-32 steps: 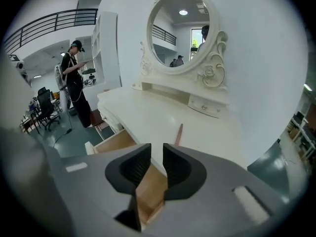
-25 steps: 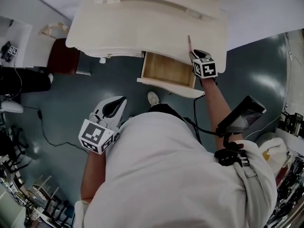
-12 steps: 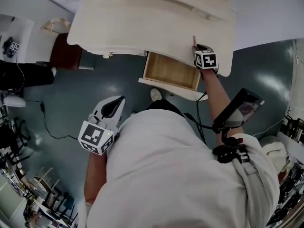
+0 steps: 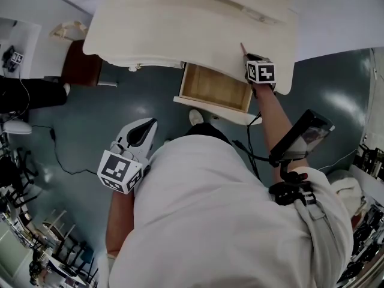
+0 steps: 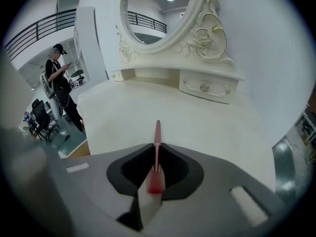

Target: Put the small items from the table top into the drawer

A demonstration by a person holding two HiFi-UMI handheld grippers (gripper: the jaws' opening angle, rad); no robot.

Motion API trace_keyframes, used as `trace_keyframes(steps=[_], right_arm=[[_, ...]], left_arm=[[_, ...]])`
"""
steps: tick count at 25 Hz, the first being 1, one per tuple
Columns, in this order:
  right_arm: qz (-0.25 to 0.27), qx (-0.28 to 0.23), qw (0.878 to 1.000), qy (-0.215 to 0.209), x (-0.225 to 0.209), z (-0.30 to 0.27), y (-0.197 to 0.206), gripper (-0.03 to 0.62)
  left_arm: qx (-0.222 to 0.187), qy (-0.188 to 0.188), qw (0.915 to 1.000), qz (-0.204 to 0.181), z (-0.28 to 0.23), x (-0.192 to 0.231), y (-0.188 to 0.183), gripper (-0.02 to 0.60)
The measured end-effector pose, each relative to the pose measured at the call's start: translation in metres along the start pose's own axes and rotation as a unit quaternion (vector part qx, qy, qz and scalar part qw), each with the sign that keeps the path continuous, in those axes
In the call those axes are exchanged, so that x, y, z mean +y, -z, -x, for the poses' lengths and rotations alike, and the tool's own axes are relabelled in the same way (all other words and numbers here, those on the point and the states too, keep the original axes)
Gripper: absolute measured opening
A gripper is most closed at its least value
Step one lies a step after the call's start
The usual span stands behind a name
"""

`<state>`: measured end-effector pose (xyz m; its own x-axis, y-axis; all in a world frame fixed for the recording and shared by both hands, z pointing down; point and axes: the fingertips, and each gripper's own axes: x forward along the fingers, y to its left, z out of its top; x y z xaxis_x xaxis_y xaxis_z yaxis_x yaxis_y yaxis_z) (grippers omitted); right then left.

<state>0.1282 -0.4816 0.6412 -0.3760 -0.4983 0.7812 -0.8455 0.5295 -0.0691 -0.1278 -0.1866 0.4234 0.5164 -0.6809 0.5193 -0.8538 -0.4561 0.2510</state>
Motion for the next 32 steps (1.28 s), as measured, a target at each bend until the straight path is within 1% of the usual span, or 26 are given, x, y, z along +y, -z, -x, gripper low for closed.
trace_keyframes(steps=[6,11,18,28,32], right_arm=[[0.004,-0.003,1.000,-0.003,-0.005,-0.002,-0.007,0.046],[0.012,-0.010,1.000,-0.005,0.017,0.023,0.000,0.045],[0.031,-0.010,0.999,-0.018,0.030,0.025,-0.001,0.044],[0.060,-0.005,0.996,-0.064,0.067,0.026,0.006,0.046],[0.077,0.006,0.994,-0.080,0.084,0.026,0.015,0.044]], left_arm=[[0.001,0.002,1.0000,-0.002,-0.009,0.004,-0.004,0.002],[-0.006,0.005,0.9999,-0.008,0.017,-0.006,0.004,0.002],[-0.008,0.007,0.9999,-0.004,0.015,-0.006,0.010,0.002],[-0.006,0.014,0.9999,0.004,0.012,-0.011,0.018,0.001],[-0.007,0.011,0.9999,0.009,0.014,-0.012,0.019,0.002]])
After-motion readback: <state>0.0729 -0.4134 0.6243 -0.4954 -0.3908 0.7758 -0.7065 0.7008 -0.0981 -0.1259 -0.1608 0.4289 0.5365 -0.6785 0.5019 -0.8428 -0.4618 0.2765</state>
